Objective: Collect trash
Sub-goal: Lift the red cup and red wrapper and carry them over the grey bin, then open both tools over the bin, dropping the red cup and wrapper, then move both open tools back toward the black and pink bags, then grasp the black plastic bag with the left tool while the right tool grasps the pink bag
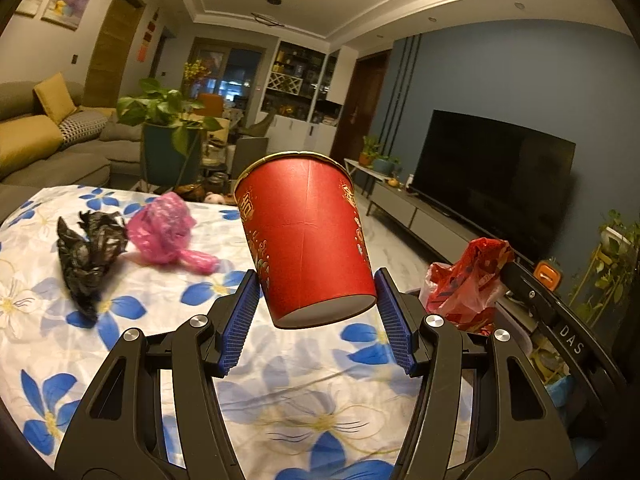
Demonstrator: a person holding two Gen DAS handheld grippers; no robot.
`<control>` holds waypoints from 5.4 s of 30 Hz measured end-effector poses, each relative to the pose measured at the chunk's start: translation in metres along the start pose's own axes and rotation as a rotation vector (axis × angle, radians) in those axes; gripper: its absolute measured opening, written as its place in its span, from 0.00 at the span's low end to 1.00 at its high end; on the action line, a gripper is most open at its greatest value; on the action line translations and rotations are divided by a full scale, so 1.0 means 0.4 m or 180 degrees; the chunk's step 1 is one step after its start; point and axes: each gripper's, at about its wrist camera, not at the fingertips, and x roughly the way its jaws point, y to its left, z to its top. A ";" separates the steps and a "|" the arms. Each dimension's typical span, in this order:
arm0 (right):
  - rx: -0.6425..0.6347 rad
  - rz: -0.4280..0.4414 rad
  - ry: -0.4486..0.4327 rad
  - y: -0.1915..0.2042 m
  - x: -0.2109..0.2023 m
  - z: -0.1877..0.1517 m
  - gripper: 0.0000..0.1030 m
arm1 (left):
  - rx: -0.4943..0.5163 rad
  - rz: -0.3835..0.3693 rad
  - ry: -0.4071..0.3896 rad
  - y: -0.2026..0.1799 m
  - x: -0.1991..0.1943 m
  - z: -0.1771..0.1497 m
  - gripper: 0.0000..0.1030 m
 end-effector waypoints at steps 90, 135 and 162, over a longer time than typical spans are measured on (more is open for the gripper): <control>0.0426 -0.0935 -0.0048 -0.300 -0.050 -0.024 0.67 | 0.0456 -0.0209 0.0287 -0.316 0.187 -0.122 0.87; -0.0206 0.0270 0.0177 0.242 0.103 -0.082 0.75 | -0.0028 0.1669 -0.0084 0.351 -0.035 -0.007 0.88; -0.0447 0.0587 0.0584 0.524 0.461 -0.084 0.74 | -0.0795 0.1252 0.0654 0.584 0.170 0.002 0.39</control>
